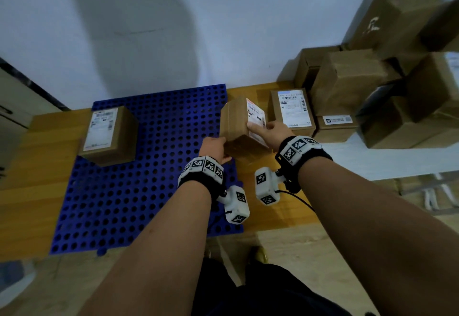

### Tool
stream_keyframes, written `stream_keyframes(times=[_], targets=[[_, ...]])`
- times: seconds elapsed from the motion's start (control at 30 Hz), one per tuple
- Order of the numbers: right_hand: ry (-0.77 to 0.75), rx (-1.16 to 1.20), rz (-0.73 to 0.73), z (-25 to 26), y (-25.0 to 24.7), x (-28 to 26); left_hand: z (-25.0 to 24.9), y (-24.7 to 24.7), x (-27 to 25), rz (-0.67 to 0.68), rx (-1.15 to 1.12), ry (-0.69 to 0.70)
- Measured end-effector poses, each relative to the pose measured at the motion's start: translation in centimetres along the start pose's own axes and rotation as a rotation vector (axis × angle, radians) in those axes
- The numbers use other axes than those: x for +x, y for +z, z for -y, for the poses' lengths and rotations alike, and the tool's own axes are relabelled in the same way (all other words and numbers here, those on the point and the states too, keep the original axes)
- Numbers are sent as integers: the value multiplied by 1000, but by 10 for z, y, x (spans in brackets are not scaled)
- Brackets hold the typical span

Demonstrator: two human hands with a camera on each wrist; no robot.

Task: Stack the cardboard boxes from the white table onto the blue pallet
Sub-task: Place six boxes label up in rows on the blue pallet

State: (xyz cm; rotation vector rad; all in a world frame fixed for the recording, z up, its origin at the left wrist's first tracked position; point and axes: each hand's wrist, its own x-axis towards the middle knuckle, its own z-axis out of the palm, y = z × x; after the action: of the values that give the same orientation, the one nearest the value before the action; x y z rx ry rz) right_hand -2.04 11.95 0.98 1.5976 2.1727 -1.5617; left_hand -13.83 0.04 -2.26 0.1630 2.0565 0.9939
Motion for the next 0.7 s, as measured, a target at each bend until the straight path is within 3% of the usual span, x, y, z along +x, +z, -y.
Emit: stream_keyframes(times=[0.1, 0.3, 0.4, 0.5, 0.57, 0.7], targets=[[19, 52, 49, 8, 14, -7, 9, -14, -14, -46, 191, 52], [-36, 5, 75, 20, 44, -13, 27, -36, -17, -124, 21, -11], [-80, -31, 108, 26, 55, -12, 36, -51, -22, -151, 217, 36], [-104, -21, 128, 36, 70, -9, 41, -65, -21, -196, 121, 51], [-105, -13, 130, 44, 85, -9, 47, -74, -19, -277, 189, 89], [-134, -132, 119, 62, 113, -4, 50, -98, -19, -317, 453, 169]])
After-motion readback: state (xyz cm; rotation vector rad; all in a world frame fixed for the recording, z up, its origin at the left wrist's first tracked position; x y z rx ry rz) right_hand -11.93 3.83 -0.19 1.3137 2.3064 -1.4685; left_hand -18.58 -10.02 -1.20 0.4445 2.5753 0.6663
